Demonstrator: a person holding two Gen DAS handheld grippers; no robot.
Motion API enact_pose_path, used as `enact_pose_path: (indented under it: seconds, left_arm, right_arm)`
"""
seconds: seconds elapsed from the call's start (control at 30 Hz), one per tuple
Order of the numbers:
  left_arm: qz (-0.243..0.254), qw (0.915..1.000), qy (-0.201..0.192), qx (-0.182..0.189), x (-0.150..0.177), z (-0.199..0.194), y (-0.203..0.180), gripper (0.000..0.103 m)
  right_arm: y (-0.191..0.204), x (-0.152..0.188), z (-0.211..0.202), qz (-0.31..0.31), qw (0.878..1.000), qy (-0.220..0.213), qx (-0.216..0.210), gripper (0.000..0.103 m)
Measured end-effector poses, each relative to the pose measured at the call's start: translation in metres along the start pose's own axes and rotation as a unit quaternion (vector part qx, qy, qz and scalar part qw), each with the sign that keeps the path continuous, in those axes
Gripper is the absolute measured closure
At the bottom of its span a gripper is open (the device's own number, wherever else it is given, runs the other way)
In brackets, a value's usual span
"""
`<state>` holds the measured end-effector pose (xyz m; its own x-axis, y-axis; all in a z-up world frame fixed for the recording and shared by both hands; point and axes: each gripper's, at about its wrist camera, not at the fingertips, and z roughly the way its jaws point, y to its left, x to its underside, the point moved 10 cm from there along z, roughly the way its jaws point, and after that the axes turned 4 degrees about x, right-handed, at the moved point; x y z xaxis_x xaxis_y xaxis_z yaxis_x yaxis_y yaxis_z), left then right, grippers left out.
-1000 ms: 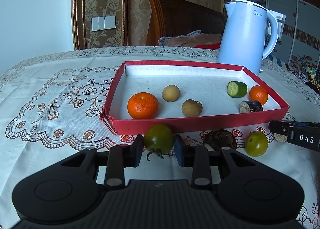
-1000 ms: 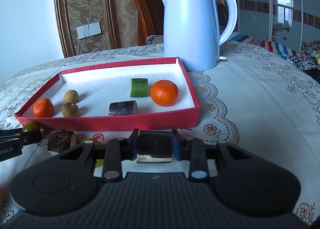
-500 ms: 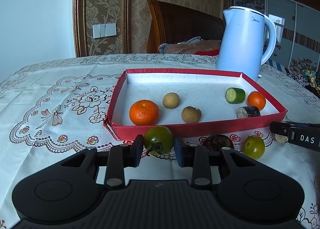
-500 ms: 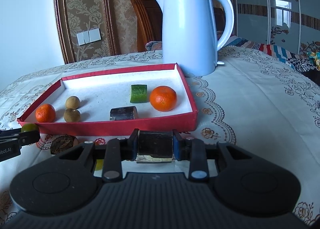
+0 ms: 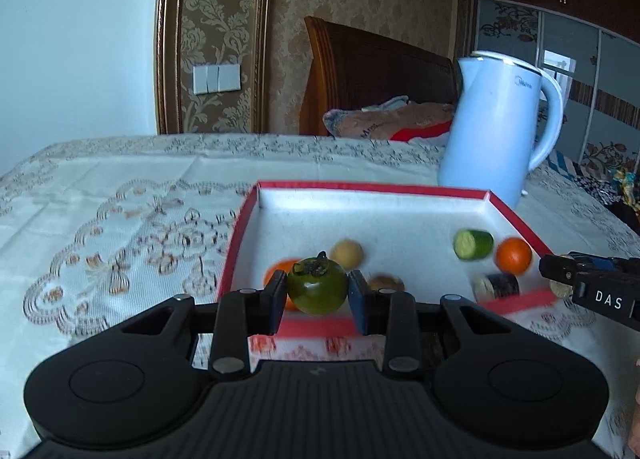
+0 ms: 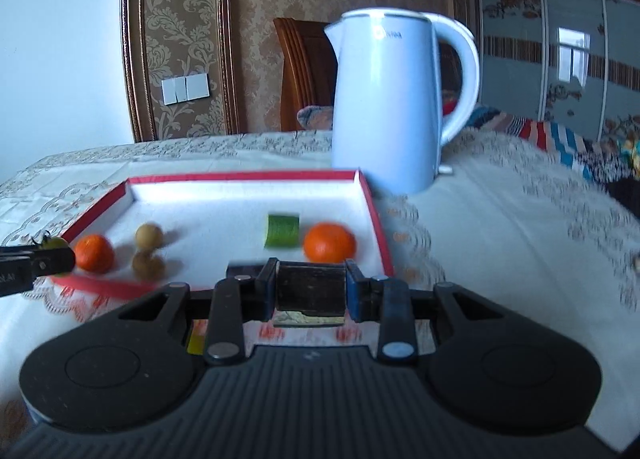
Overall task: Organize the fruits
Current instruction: 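Lower the block and green fruit into the tray and open both grippers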
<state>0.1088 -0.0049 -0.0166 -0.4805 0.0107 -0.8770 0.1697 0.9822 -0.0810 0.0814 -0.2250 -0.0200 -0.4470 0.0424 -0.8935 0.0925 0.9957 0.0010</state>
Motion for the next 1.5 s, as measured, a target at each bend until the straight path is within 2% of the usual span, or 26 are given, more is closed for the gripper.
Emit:
enact_pose_path:
  seconds: [0.2, 0.5, 0.87, 1.23, 1.27, 1.3, 1.37, 1.4, 1.5]
  left_arm:
    - [-0.012, 0.9993, 0.020, -0.028, -0.021, 0.046, 0.011, 0.070]
    - [-0.028, 0.9965, 0.053, -0.058, -0.022, 0.098, 0.026, 0.071]
    - [-0.030, 0.9949, 0.067, -0.068, -0.021, 0.114, 0.034, 0.071]
    - [-0.038, 0.9935, 0.079, -0.073, -0.016, 0.117, 0.036, 0.070]
    - [-0.038, 0.9937, 0.078, -0.071, -0.015, 0.117, 0.036, 0.070]
    - [-0.037, 0.9938, 0.079, -0.069, -0.015, 0.117, 0.035, 0.068]
    - [-0.037, 0.9944, 0.079, -0.060, -0.015, 0.117, 0.033, 0.057]
    - [-0.037, 0.9946, 0.079, -0.057, -0.015, 0.117, 0.032, 0.056]
    - [-0.031, 0.9947, 0.077, -0.060, -0.014, 0.117, 0.030, 0.055]
  right_arm:
    - [0.004, -0.029, 0.042, -0.013, 1.000, -0.001, 0.015, 0.072]
    - [0.015, -0.051, 0.097, -0.026, 0.999, 0.005, 0.035, 0.072]
    - [0.007, -0.042, 0.143, -0.004, 0.997, 0.065, 0.038, 0.072]
    - [0.009, -0.041, 0.144, -0.012, 0.997, 0.069, 0.042, 0.071]
    - [0.009, -0.041, 0.143, -0.011, 0.997, 0.068, 0.042, 0.068]
    - [0.009, -0.041, 0.142, -0.009, 0.997, 0.067, 0.042, 0.058]
    - [0.008, -0.043, 0.140, -0.009, 0.997, 0.061, 0.045, 0.044]
    - [0.008, -0.044, 0.140, -0.010, 0.997, 0.057, 0.048, 0.039]
    - [0.010, -0.045, 0.137, -0.024, 0.997, 0.047, 0.059, 0.034]
